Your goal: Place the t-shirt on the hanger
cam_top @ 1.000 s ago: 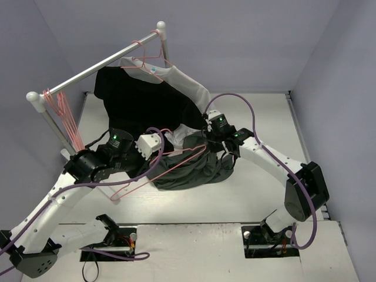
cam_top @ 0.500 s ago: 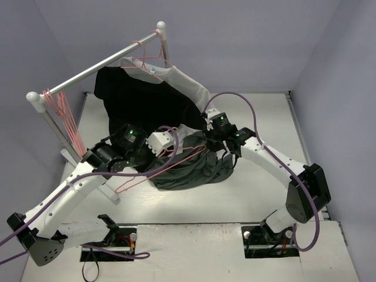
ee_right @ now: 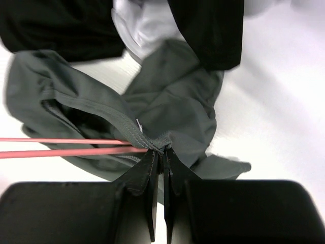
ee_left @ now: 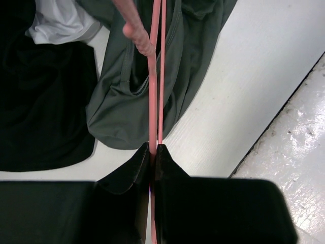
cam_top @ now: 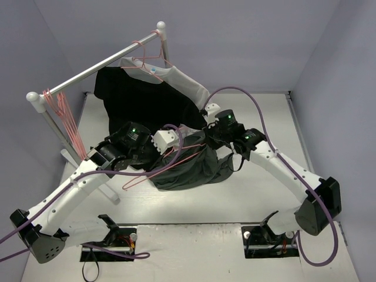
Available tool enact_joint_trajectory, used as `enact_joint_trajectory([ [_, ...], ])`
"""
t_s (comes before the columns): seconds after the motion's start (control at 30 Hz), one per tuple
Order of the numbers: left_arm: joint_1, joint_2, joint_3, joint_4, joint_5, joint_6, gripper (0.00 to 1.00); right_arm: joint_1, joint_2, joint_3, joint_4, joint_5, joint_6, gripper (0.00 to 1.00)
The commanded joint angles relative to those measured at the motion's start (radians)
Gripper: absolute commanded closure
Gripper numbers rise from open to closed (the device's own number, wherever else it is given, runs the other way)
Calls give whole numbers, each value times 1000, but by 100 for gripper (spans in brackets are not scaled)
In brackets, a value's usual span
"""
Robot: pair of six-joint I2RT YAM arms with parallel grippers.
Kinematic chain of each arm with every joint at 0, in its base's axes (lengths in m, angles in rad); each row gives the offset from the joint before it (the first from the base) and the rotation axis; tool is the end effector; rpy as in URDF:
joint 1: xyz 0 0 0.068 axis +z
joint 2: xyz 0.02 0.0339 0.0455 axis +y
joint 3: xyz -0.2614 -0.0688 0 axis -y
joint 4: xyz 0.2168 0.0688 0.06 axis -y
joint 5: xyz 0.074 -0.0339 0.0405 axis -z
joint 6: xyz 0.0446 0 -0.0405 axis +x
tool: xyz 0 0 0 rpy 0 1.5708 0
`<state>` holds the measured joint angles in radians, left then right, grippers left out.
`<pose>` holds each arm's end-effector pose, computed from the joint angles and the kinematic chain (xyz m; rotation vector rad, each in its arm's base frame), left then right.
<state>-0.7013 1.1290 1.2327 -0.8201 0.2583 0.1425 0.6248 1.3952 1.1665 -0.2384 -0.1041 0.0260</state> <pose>0.1500 -0.1416 0.3550 1.0769 2.0638 -0.5818 0.2445 0.1820 0.3269 -0.6750 1.9612 0.5103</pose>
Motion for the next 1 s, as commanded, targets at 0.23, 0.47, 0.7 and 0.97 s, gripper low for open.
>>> enact_joint_trajectory([
  [0.23, -7, -33, 149, 113, 141, 16, 100, 32, -138, 148, 36, -106, -112, 97],
  [0.47, -4, -34, 165, 128, 129, 14, 100, 32, -162, 147, 33, -100, -178, 99],
  [0.7, -2, -72, 108, 146, 151, -17, 100, 26, -187, 107, 34, -78, -186, 100],
  [0.97, 0, -46, 66, 338, 278, -105, 100, 34, -152, 203, 34, -264, -213, 100],
])
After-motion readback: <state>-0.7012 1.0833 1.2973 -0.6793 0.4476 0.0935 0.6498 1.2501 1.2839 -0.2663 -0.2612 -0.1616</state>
